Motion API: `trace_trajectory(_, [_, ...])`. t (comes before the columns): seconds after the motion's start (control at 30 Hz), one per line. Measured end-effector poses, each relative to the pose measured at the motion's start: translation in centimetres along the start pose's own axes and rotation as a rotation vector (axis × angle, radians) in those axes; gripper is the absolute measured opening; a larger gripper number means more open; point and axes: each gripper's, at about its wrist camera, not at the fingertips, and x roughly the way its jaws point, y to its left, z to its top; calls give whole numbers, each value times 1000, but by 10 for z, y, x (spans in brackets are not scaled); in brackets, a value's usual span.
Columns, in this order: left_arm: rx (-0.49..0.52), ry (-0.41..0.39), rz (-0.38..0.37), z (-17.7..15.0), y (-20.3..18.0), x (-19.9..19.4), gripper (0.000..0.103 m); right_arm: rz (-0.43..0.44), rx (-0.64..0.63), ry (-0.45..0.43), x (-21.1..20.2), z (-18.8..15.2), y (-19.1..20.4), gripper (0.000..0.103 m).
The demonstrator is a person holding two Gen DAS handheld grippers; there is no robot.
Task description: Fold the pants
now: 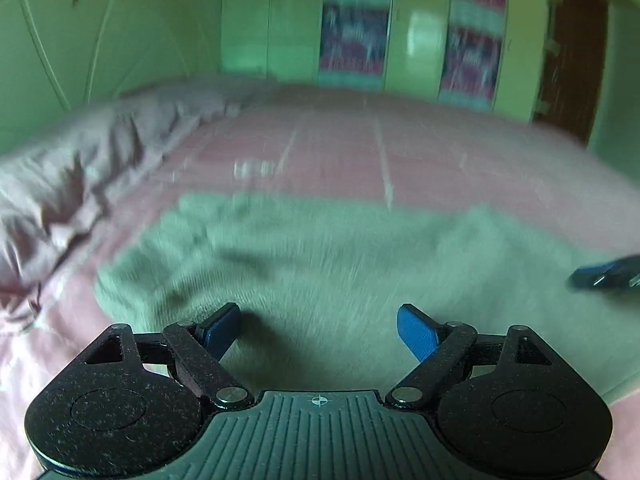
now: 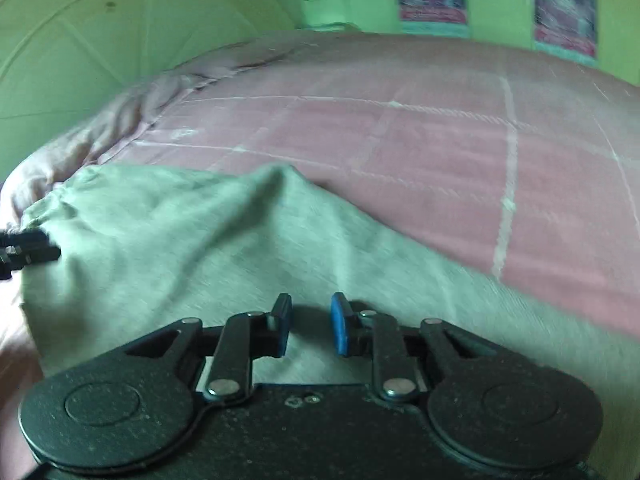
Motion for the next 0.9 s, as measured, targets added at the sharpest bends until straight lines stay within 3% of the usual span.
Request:
trace_trajectory(0.17, [82,-21,-12,-18,-3,-1,86,-216,150,-49,-68,-32,-89,7])
trace_trajectory(0.33, [92,-18,-8,-19,-10,-1,90,-387,503,-158,-170,-88,-218,0])
trace_trajectory(0.37, [93,-19,-6,-20,-11,-1,90,-447,561,-217,-198,-100,-232,14])
trace_trajectory(0.4, [93,-18,-7,-19,-11,0,90,-485,632,-295,-227,-115,-245,20])
trace_trajectory(0.5, [89,-9,-13,-17,-9,4,91,-412,915,-499,-299,-174,-279,20])
trace_trajectory(0.6, [88,1,-14,-13,-8,8,95,-340,1044,-536,-322,-215,-290,21])
trace_trajectory(0.67, [83,12,-11,-12,-11,12,100,-247,1122,-543,-315,-235,-295,22])
trace_trajectory(0.73, [89,25,-4,-10,-15,14,103,-224,1187,-503,-298,-242,-300,27])
trace_trajectory(0.8, [85,36,4,-9,-16,15,103,-168,1218,-518,-282,-245,-302,30])
trace_trajectory(0.9, [80,41,3,-8,-16,15,103,-203,1197,-529,-267,-233,-298,36])
